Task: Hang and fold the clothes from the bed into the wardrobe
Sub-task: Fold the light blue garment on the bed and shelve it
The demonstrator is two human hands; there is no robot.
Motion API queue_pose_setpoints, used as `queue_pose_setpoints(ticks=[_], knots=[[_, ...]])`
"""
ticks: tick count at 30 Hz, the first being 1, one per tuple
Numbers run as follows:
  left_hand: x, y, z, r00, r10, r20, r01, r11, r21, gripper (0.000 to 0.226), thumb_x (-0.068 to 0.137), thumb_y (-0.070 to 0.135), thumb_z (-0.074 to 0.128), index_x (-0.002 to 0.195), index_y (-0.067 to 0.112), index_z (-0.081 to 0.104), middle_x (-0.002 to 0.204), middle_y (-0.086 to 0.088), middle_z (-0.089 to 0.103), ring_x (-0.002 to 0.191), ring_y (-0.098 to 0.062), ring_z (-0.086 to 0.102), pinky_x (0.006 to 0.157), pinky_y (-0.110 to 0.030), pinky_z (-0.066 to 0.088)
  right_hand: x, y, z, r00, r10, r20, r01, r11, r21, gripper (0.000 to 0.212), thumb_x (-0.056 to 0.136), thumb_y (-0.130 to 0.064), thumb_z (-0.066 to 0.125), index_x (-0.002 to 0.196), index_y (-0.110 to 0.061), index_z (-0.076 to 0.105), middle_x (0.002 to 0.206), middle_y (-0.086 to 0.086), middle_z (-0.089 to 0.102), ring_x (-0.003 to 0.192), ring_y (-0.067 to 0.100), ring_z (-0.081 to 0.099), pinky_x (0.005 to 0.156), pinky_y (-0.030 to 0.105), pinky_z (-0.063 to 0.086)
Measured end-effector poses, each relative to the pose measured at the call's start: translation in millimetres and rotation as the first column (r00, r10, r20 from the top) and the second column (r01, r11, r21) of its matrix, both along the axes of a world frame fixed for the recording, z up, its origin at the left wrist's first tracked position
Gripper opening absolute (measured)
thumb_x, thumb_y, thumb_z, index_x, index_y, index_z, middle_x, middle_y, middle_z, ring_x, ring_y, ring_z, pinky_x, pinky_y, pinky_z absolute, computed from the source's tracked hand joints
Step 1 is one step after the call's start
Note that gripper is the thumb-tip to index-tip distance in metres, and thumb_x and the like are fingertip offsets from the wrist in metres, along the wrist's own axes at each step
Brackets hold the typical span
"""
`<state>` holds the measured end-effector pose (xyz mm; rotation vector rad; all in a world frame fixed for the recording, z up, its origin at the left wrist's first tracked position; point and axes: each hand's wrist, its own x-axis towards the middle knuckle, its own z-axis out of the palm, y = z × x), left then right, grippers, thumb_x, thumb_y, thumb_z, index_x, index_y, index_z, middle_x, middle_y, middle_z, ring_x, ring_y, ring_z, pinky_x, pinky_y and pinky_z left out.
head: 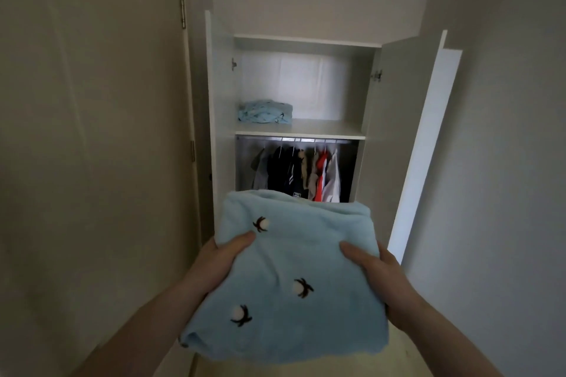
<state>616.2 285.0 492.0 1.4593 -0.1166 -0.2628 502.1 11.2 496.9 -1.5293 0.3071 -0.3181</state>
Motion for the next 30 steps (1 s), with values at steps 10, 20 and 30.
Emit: queue_pose_setpoints(ticks=[10, 20, 30], knots=[[155, -94, 39, 0.989, -0.105, 0.104, 0.101, 0.994, 0.043, 0.067, 0.076, 0.052, 0.086, 0.133, 0.024, 0.064, 0.117, 0.000, 0.074, 0.106, -0.022, 0.071, 0.098, -0.043, 0.056, 132, -87, 31, 0.992, -0.108, 0.072, 0.111, 0.993, -0.046, 0.061, 0.068, -0.052, 0.086, 0.123, -0.033, 0.068, 0.108, -0.006, 0.079, 0.095, 0.019, 0.077, 0.086, 0.045, 0.062], [339, -210, 76, 0.992, -0.083, 0.095, 0.082, 0.996, 0.018, 0.032, 0.078, 0.042, 0.085, 0.101, 0.029, 0.068, 0.083, 0.010, 0.079, 0.074, -0.012, 0.077, 0.054, -0.023, 0.058, 314, -200, 65, 0.986, -0.091, 0.139, 0.099, 0.994, -0.049, 0.030, 0.086, -0.037, 0.079, 0.113, -0.030, 0.070, 0.096, -0.009, 0.080, 0.083, 0.012, 0.077, 0.064, 0.027, 0.060], [507, -276, 122, 0.995, -0.060, 0.074, 0.057, 0.997, 0.047, 0.055, 0.080, 0.037, 0.079, 0.127, 0.011, 0.068, 0.116, -0.017, 0.074, 0.109, -0.038, 0.069, 0.101, -0.052, 0.054, 499, -279, 107, 0.994, -0.042, 0.101, 0.044, 0.999, -0.026, 0.041, 0.084, -0.036, 0.081, 0.120, -0.020, 0.068, 0.098, 0.002, 0.080, 0.081, 0.023, 0.078, 0.060, 0.031, 0.060]])
